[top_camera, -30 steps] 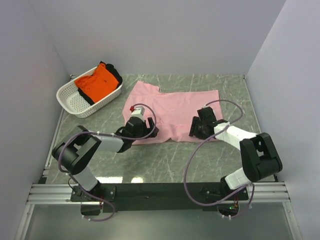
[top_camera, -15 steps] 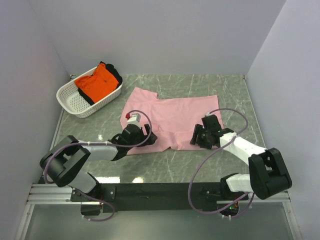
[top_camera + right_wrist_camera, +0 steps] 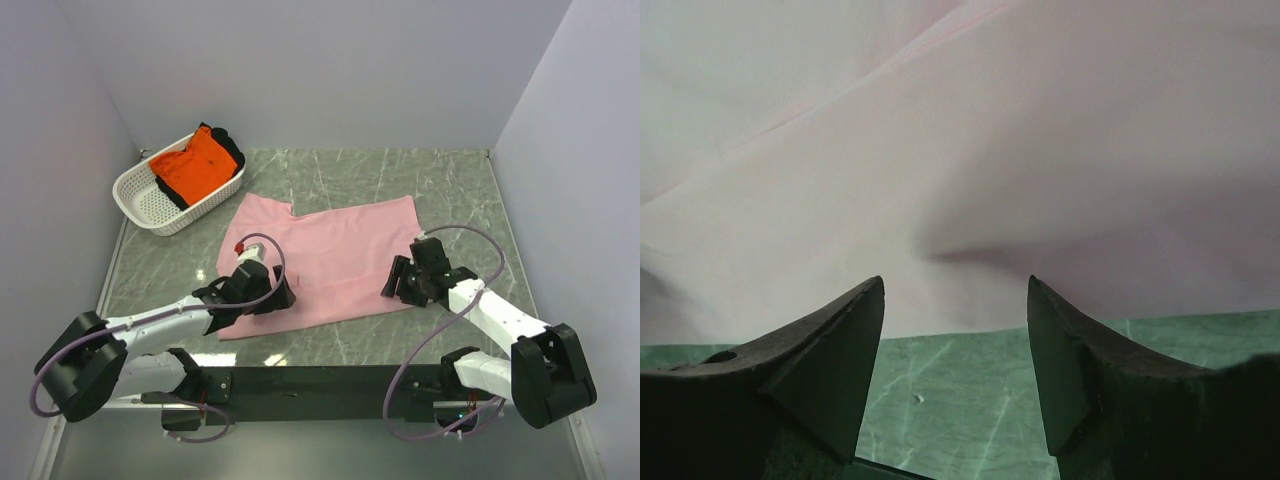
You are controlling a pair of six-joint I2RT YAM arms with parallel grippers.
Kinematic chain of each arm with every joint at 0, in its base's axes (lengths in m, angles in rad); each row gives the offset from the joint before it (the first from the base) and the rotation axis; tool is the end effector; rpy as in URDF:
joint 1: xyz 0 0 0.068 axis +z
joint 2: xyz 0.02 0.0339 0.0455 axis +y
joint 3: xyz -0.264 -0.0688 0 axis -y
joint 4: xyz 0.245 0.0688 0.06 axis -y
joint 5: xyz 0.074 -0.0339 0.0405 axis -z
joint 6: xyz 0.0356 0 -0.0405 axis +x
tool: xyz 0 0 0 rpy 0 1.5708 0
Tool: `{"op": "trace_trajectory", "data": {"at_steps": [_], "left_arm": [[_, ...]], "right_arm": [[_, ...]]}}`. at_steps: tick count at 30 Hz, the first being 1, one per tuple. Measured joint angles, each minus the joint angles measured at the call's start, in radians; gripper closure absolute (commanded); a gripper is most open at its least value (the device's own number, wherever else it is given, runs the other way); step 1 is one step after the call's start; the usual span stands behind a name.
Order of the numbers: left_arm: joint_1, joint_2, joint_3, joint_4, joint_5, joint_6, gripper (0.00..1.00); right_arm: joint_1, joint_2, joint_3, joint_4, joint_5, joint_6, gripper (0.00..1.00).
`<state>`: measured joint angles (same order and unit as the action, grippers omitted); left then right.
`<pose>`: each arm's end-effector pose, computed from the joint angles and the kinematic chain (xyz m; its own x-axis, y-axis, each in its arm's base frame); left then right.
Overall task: Fold and stack the t-shirts
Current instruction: Fold the tshirt
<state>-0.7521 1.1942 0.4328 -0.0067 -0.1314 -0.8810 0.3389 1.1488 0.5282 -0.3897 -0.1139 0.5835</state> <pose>0.1640 -0.1471 0.1575 -0.7922 -0.3060 -0.5279 -0.0041 0.8678 -0.4969 0.1913 0.0717 0.1680 -0.8800 0.2702 -0.3906 0.1169 0.9203 0.3732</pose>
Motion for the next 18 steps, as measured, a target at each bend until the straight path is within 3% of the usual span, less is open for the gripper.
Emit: {"op": "trace_trajectory", "data": {"at_steps": [7, 13, 18], "left_arm": [[0.000, -0.092, 0.121, -0.271, -0.054, 0.025, 0.08], [0.000, -0.076, 0.283, -0.305, -0.096, 0.079, 0.06], [0.010, 0.029, 0.354, -0.293, -0.102, 0.131, 0.05]], "right_arm": [[0.002, -0.042, -0.046, 0.006, -0.036, 0.003, 0.34], [0.002, -0.117, -0.069, -0.004, -0.047, 0.011, 0.34], [0.002, -0.160, -0.022, -0.042, 0.016, 0.008, 0.32]]}}
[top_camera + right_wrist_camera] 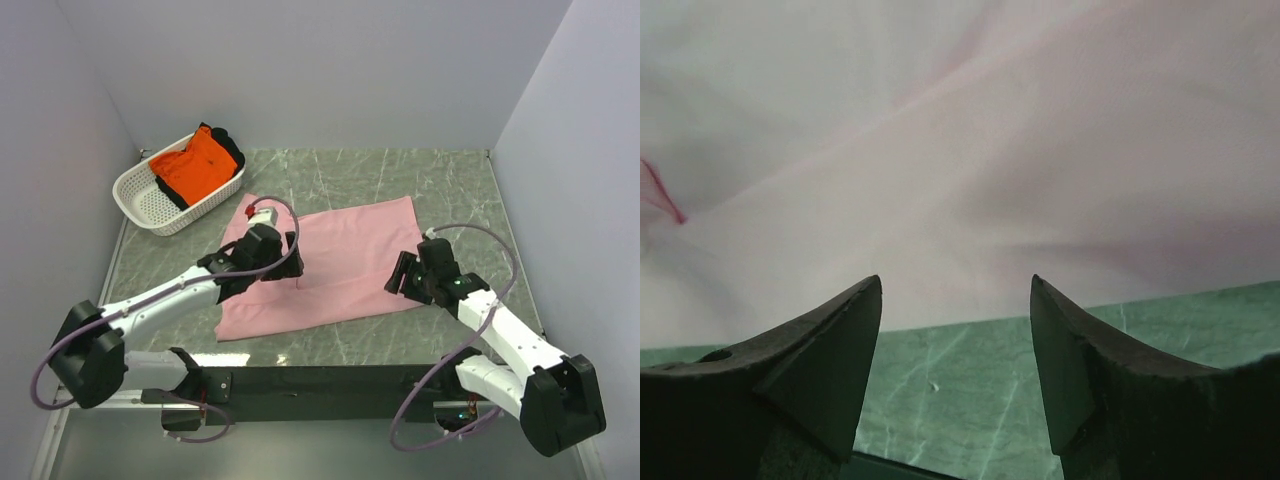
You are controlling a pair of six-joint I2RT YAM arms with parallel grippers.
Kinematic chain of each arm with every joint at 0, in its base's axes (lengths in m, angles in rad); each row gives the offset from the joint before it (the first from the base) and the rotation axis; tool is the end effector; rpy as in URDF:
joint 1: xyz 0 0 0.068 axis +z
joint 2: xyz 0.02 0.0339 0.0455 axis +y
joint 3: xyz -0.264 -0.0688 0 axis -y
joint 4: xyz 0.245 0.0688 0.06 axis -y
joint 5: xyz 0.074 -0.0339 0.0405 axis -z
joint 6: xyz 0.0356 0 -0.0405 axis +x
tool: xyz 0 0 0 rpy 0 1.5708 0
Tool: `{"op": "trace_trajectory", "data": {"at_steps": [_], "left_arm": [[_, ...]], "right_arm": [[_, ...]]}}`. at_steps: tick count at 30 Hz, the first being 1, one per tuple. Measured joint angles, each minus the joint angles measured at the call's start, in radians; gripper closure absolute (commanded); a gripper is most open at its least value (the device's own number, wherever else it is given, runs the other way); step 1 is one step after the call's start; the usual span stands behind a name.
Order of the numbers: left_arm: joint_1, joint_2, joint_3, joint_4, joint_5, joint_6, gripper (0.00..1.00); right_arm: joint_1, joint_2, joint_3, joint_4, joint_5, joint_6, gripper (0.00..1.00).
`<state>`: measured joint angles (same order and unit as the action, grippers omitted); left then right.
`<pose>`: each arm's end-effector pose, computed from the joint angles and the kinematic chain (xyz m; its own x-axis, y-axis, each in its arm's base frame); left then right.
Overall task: Fold and stack the t-shirts
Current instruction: Fold the tshirt
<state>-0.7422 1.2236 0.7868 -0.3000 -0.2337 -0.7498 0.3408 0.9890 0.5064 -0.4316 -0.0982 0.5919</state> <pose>0.1957 -0.1683 0.2395 -0.7244 -0.2352 -0.6480 0.0512 0.9190 -0.3909 0.1747 0.0657 0.1868 -0.8366 0.2924 -0.4632 0.0937 0.9095 0.4050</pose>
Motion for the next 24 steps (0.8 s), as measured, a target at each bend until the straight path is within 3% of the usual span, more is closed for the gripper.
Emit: {"op": "trace_trajectory", "data": {"at_steps": [14, 24], "left_arm": [[0.209, 0.259, 0.280, 0.048, 0.032, 0.134, 0.05], [0.322, 0.529, 0.559, 0.039, 0.034, 0.219, 0.05]], "right_arm": [[0.000, 0.248, 0.064, 0.071, 0.115, 0.015, 0.33], [-0.001, 0.206, -0.005, 0.131, 0.134, 0.094, 0.33]]}}
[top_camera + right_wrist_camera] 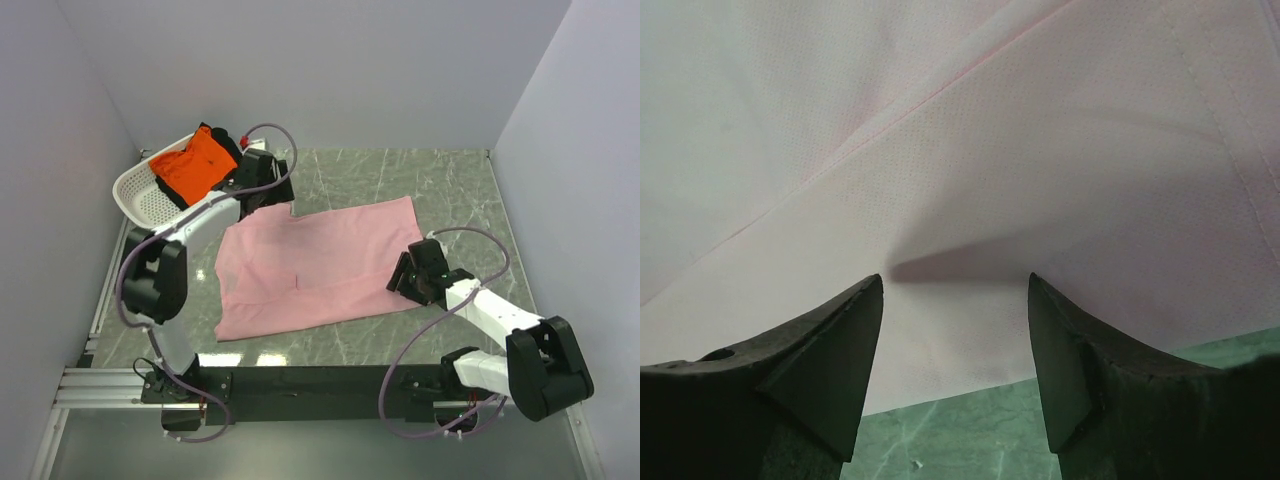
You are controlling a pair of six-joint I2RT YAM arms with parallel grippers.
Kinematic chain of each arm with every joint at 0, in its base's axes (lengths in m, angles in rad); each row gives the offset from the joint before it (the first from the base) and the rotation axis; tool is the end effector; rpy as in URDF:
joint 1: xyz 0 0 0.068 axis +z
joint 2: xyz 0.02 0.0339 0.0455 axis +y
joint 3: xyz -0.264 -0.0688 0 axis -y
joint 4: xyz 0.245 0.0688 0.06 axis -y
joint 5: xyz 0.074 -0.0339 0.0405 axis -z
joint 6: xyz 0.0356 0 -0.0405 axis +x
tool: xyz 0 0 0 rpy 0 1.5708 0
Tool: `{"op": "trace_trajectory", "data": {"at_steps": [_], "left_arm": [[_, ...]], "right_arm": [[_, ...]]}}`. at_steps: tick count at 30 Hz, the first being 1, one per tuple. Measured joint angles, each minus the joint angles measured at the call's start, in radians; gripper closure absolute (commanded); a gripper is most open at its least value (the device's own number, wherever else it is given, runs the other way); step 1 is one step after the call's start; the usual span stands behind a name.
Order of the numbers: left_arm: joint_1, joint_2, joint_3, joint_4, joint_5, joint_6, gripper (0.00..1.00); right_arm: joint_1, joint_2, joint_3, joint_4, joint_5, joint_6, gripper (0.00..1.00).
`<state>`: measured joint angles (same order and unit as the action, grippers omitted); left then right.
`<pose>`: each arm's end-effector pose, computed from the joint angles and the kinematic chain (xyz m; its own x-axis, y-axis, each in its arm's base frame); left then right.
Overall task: Fold and stack the t-shirts
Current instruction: Fold the tshirt
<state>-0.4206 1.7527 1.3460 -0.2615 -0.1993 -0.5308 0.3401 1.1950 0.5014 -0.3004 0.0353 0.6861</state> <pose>0.3698 -0.1577 0.2639 -0.6185 -0.2669 -0.7390 -0.0635 0.9544 -0.2916 0.1980 0.0687 0.1567 -0.8111 0.3846 -0.4407 0.2567 0.9111 0.3226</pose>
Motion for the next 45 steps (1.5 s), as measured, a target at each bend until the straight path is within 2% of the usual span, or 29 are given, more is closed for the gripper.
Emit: {"op": "trace_trajectory", "data": {"at_steps": [7, 10, 25, 34, 42, 45], "left_arm": [[0.005, 0.234, 0.177, -0.039, -0.004, 0.055, 0.05], [0.005, 0.300, 0.208, -0.051, -0.018, 0.071, 0.05], [0.073, 0.333, 0.208, -0.034, -0.116, 0.084, 0.05], [0.160, 0.378, 0.246, -0.016, -0.113, 0.100, 0.15], [0.157, 0.467, 0.307, -0.006, -0.093, 0.111, 0.25], [0.159, 0.495, 0.334, -0.005, -0.094, 0.122, 0.33]], "right_arm": [[0.000, -0.059, -0.027, -0.034, -0.006, 0.041, 0.33], [0.000, -0.095, -0.037, -0.078, -0.010, 0.057, 0.33], [0.000, -0.146, -0.053, -0.138, -0.010, 0.080, 0.33], [0.000, -0.167, -0.064, -0.140, -0.013, 0.079, 0.33], [0.000, -0.188, -0.072, -0.148, -0.022, 0.079, 0.33], [0.000, -0.201, -0.079, -0.150, -0.024, 0.079, 0.33]]}}
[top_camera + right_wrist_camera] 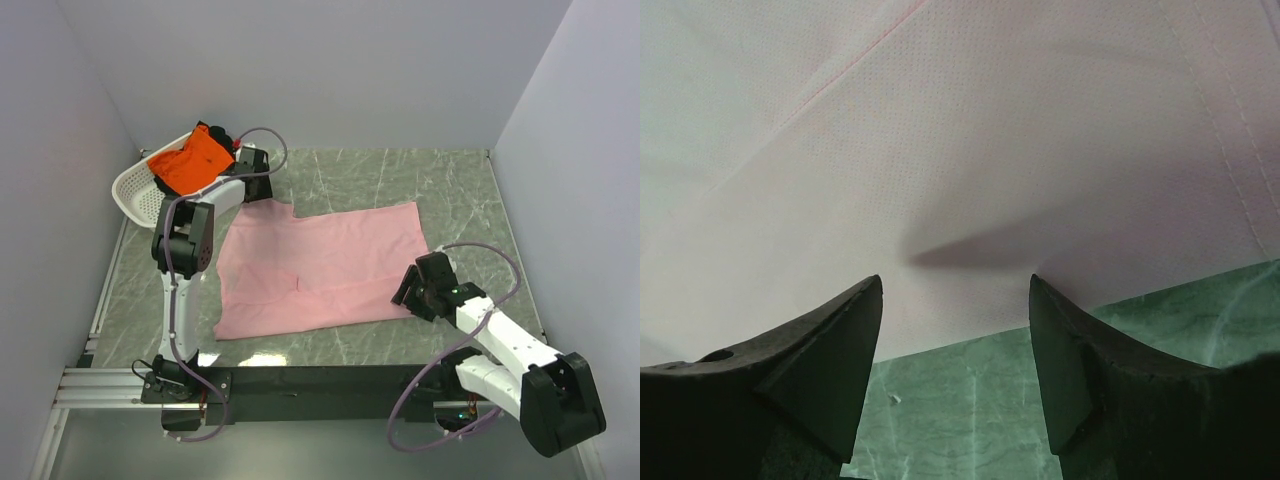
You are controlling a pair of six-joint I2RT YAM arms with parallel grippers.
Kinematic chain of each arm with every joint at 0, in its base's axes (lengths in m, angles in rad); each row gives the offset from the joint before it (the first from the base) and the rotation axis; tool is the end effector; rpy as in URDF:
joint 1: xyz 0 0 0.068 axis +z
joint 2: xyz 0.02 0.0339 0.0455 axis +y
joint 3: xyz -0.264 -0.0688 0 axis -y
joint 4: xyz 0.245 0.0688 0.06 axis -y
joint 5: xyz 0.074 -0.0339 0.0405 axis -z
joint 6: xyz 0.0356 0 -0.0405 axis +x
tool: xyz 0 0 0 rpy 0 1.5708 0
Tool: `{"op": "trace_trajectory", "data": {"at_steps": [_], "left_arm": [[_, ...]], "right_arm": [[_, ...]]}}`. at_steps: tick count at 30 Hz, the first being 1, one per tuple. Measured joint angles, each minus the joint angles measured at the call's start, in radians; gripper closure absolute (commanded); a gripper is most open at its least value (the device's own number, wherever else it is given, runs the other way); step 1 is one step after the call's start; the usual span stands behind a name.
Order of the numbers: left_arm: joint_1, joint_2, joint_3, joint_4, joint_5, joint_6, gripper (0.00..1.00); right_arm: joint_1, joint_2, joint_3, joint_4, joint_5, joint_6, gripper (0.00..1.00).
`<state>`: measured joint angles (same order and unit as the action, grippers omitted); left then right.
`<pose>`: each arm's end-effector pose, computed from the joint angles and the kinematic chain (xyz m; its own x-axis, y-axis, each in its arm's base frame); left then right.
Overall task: Fold and stack the t-shirts
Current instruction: Fold the tshirt
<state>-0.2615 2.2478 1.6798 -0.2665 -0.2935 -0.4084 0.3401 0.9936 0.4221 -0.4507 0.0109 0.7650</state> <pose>0.4825 -0.1185 0.1580 -0.6807 -0.2114 -0.7014 -0.2294 0.9708 -0.0700 0.1619 0.0569 0.1592 -0.8076 0.4488 -0.3826 0.3203 0.8785 0.3544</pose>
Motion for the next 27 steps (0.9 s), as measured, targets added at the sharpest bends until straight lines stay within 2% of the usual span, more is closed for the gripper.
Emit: {"op": "trace_trajectory", "data": {"at_steps": [3, 11, 18, 22, 27], "left_arm": [[0.005, 0.009, 0.013, 0.003, 0.003, 0.002, 0.46], [0.016, 0.012, 0.015, 0.008, 0.007, 0.001, 0.72], [0.016, 0.012, 0.013, 0.010, 0.009, 0.000, 0.99], [0.016, -0.008, -0.021, 0.033, 0.018, 0.000, 1.00], [0.016, -0.100, -0.127, 0.044, 0.055, 0.000, 0.99]], "right_arm": [[0.000, -0.010, -0.003, -0.002, 0.000, 0.000, 0.33], [0.000, -0.015, -0.003, -0.002, -0.004, 0.000, 0.33], [0.000, -0.018, -0.001, -0.006, 0.000, -0.008, 0.33], [0.000, -0.017, 0.041, -0.040, 0.032, -0.035, 0.33], [0.000, -0.003, 0.206, -0.069, 0.112, -0.087, 0.31]]}}
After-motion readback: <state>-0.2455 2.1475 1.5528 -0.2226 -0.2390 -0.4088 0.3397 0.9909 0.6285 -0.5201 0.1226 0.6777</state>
